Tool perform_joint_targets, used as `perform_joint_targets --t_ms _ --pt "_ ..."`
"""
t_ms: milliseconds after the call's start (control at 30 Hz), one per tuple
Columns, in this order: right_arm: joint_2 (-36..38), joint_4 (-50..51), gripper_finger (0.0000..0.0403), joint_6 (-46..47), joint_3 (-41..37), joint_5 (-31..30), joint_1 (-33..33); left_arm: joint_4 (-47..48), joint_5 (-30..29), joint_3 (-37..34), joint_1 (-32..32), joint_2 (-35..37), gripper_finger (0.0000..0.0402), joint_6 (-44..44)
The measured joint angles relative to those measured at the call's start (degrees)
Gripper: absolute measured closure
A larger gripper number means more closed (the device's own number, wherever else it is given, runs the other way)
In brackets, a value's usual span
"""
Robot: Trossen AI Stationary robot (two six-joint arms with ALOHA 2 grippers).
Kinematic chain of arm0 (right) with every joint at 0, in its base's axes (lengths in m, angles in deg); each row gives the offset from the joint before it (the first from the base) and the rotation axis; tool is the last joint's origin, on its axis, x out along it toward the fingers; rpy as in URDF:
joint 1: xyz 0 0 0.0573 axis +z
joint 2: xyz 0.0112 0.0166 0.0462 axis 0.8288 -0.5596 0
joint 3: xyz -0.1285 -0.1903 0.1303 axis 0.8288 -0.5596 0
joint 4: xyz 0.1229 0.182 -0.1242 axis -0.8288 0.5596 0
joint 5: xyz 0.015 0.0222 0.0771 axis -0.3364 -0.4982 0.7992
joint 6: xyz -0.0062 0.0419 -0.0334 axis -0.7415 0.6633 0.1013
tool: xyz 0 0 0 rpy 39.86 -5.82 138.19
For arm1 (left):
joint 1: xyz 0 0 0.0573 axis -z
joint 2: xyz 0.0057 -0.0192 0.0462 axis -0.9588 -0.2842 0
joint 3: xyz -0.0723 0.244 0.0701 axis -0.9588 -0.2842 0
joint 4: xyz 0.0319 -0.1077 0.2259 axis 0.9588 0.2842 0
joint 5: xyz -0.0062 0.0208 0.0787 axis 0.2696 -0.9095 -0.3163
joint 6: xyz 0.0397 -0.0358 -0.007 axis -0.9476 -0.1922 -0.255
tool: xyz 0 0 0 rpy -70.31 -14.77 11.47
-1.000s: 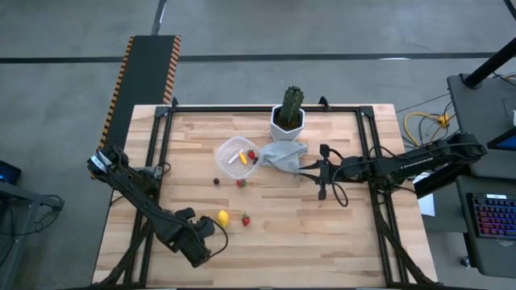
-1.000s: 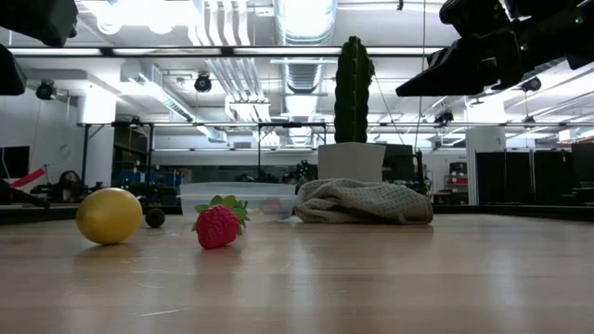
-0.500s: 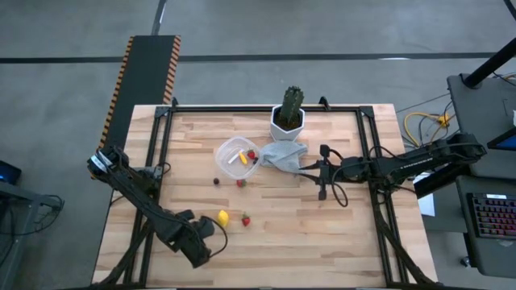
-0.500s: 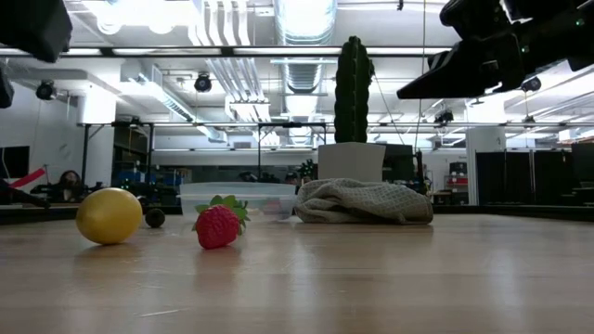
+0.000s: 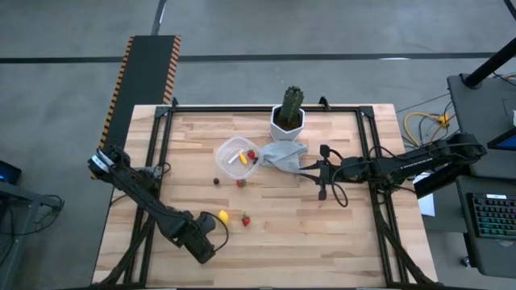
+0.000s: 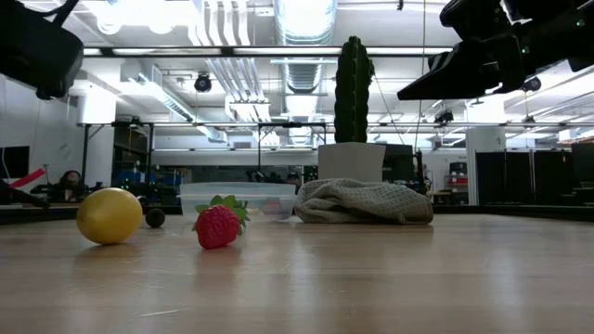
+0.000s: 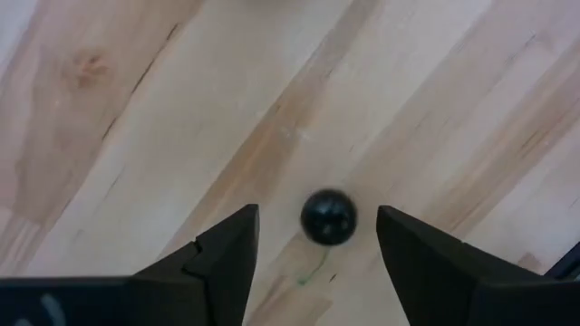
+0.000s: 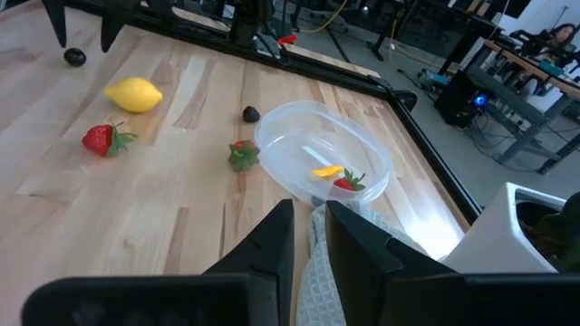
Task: Pick and placing Produce into tupperware
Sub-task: Put the black cherry into the transparent bin
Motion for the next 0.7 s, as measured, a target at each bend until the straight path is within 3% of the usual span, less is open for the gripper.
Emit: perform_joint_targets --t_ms 333,700 --pt "0.0 0.0 0.0345 -0.2 -0.5 0.0 0.0 -1.6 0.4 -0.9 -0.5 0.0 0.0191 3.1" --pt "0.0 -0.2 0.0346 -0.1 -0.5 0.0 0.0 -11.1 4.0 -6.9 -0.9 0.0 0.0191 7.5"
